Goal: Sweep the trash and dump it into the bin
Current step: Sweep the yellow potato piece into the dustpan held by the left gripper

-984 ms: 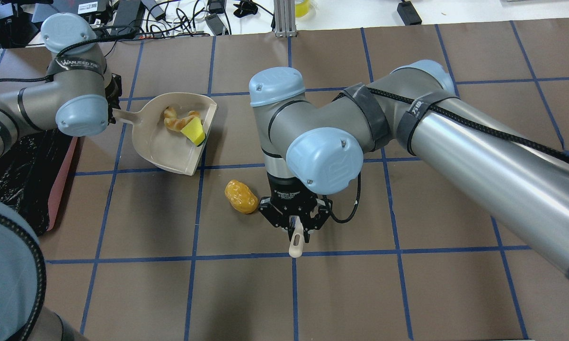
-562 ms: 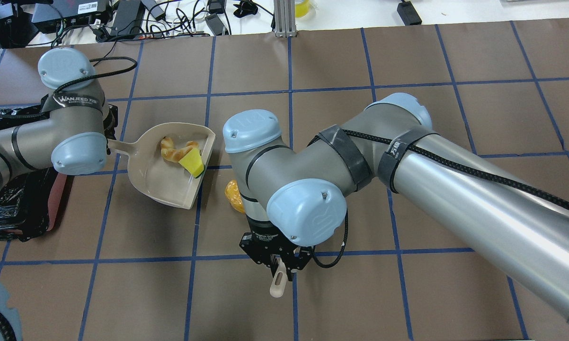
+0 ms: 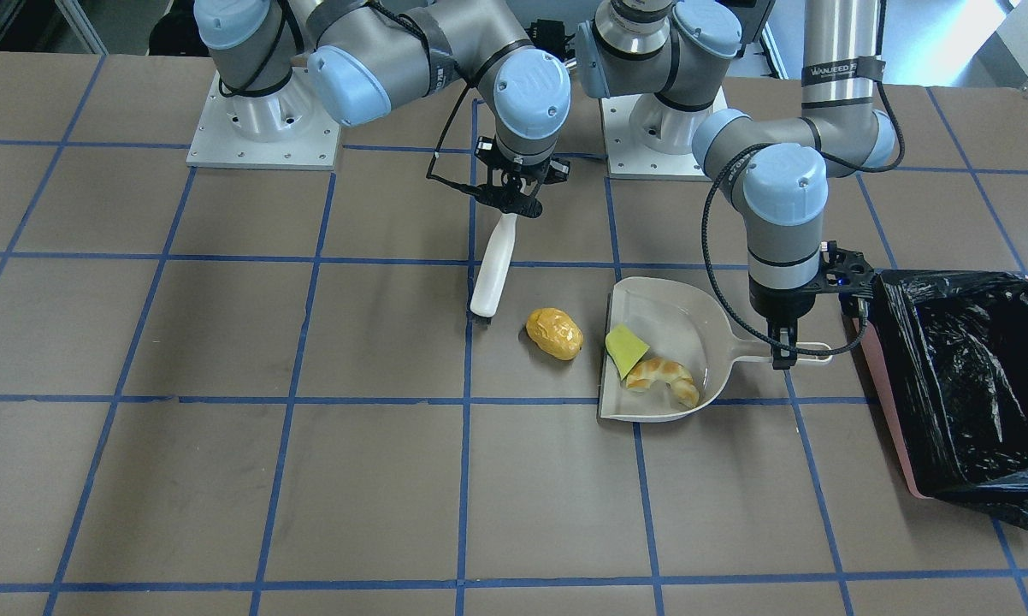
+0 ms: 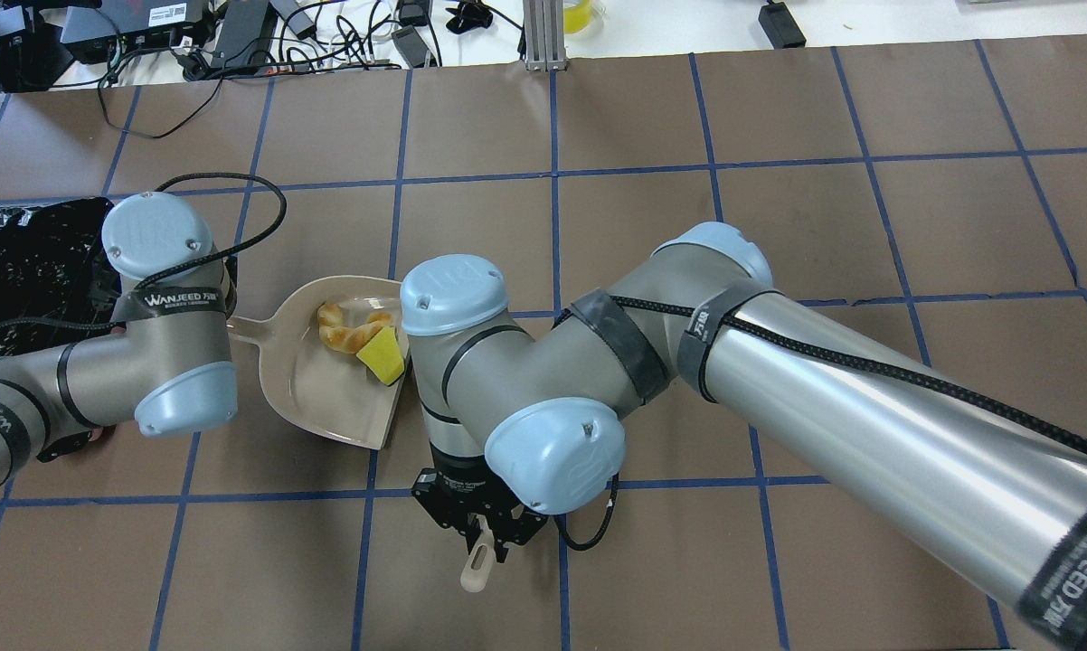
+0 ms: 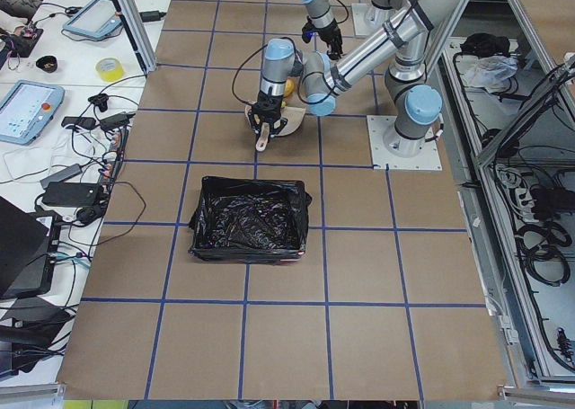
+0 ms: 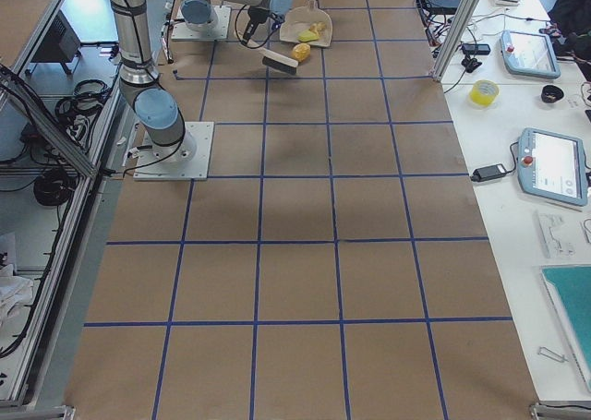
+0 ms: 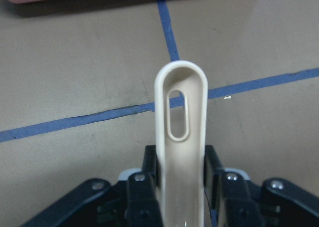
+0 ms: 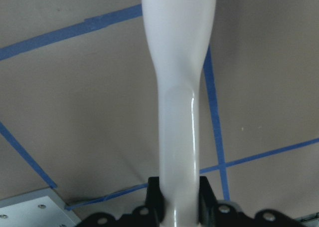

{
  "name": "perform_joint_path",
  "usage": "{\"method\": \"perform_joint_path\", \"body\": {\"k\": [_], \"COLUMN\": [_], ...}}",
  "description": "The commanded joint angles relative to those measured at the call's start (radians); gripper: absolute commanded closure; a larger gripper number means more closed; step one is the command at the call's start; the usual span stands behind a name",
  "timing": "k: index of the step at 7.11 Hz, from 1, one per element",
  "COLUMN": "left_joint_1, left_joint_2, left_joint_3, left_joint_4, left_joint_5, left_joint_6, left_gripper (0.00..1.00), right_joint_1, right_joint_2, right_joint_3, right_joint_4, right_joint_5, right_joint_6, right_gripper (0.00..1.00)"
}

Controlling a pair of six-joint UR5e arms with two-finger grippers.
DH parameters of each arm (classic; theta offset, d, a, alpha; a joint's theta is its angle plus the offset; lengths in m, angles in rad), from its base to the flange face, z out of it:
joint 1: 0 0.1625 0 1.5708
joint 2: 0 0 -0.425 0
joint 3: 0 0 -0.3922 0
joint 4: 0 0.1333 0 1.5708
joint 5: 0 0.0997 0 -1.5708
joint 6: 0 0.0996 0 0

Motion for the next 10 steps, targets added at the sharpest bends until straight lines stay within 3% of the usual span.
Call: {"method": "perform_joint_path", "body": {"k": [1, 3, 4, 7, 9, 10], "left_joint_1": [-0.018, -0.045, -0.049, -0.058, -0.065, -0.064], "left_joint_2": [-0.017, -0.027, -0.029, -0.031, -0.031, -0.037], "left_joint_3": [-0.037, -0.008, -0.004, -0.003, -0.001, 0.0], "left_joint_4": [0.085, 0.086, 0.085, 0.083, 0.083, 0.082], "left_joint_5": [0.005, 0.073, 0.074, 0.074, 0.072, 0.068], "left_joint_6": [-0.04, -0.052, -0.087, -0.112, -0.114, -0.115], "left_gripper": [1.0, 1.0, 1.0, 1.0, 1.0, 1.0], "right_joint_1": [0.006, 0.009, 0.014, 0.025, 0.046, 0.046], "right_joint_2": [0.057, 0.119, 0.163, 0.295, 0.308, 0.297], "right_joint_3": [-0.004, -0.054, -0.101, -0.288, -0.333, -0.343], "right_joint_4": [-0.129, -0.189, -0.233, -0.28, -0.272, -0.208], "right_joint_5": [0.029, 0.049, 0.117, 0.199, 0.178, 0.108], "right_joint_6": [0.009, 0.008, 0.008, -0.005, -0.047, -0.058], "right_gripper": [1.0, 1.0, 1.0, 1.0, 1.0, 1.0]}}
